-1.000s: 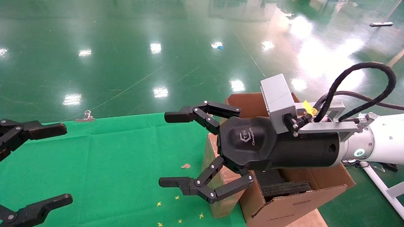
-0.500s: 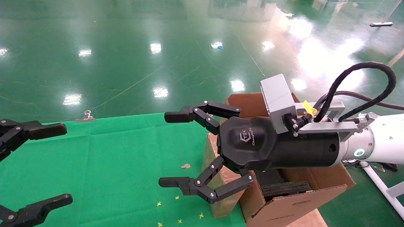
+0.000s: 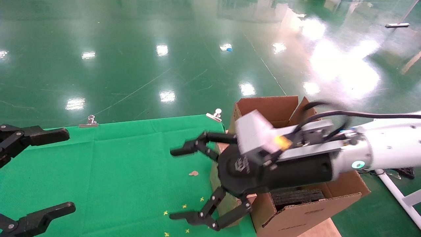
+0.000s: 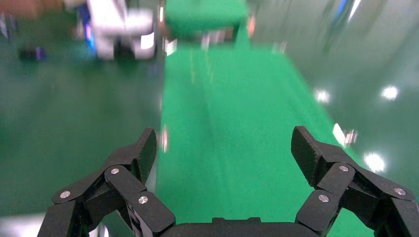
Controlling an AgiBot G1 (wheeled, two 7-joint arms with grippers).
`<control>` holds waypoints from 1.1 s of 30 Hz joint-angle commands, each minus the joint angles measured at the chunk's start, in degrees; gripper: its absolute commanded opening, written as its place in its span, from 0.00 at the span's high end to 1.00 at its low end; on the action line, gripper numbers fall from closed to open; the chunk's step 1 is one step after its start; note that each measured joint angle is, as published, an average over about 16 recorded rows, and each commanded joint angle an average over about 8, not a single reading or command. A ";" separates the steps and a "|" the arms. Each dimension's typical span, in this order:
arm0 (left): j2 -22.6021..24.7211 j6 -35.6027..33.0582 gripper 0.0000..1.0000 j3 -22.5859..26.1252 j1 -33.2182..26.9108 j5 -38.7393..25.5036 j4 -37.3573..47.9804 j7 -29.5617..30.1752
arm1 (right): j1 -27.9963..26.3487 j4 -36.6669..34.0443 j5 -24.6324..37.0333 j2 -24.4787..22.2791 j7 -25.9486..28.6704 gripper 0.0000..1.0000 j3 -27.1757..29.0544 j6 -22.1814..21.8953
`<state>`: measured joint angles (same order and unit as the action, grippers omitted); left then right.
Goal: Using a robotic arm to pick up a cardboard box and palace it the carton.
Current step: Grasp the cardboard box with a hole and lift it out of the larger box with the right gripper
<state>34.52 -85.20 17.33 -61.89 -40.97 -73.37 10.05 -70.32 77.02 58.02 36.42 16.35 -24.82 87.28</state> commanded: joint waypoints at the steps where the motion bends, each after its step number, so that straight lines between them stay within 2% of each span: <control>1: 0.00 0.00 0.00 0.01 0.00 0.00 0.00 0.00 | -2.27 0.51 3.97 0.31 1.17 0.00 -1.85 0.73; 8: -0.01 0.01 0.00 0.03 -0.01 0.02 0.00 -0.01 | -13.78 0.66 19.65 5.03 6.76 0.00 -14.93 3.11; 13: -0.01 0.01 0.00 0.04 -0.01 0.03 0.00 -0.02 | -23.56 0.66 25.75 7.13 9.93 0.00 -25.35 3.64; 20: -0.02 0.02 0.00 0.06 -0.02 0.04 0.00 -0.03 | -39.55 0.71 27.03 8.30 14.77 0.00 -38.90 4.01; 25: -0.03 0.03 0.00 0.07 -0.02 0.05 0.00 -0.04 | -49.33 0.72 26.99 9.62 17.22 0.00 -50.73 4.05; 29: -0.03 0.03 0.00 0.08 -0.02 0.05 0.00 -0.04 | -54.13 0.77 26.32 11.44 18.88 0.00 -59.60 3.58; 33: -0.04 0.04 0.00 0.09 -0.02 0.06 0.00 -0.05 | -56.14 0.85 24.73 13.32 20.24 0.00 -65.77 2.77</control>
<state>34.48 -85.16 17.42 -61.91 -40.91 -73.36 10.00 -125.87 77.85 82.90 49.52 36.49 -89.26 90.01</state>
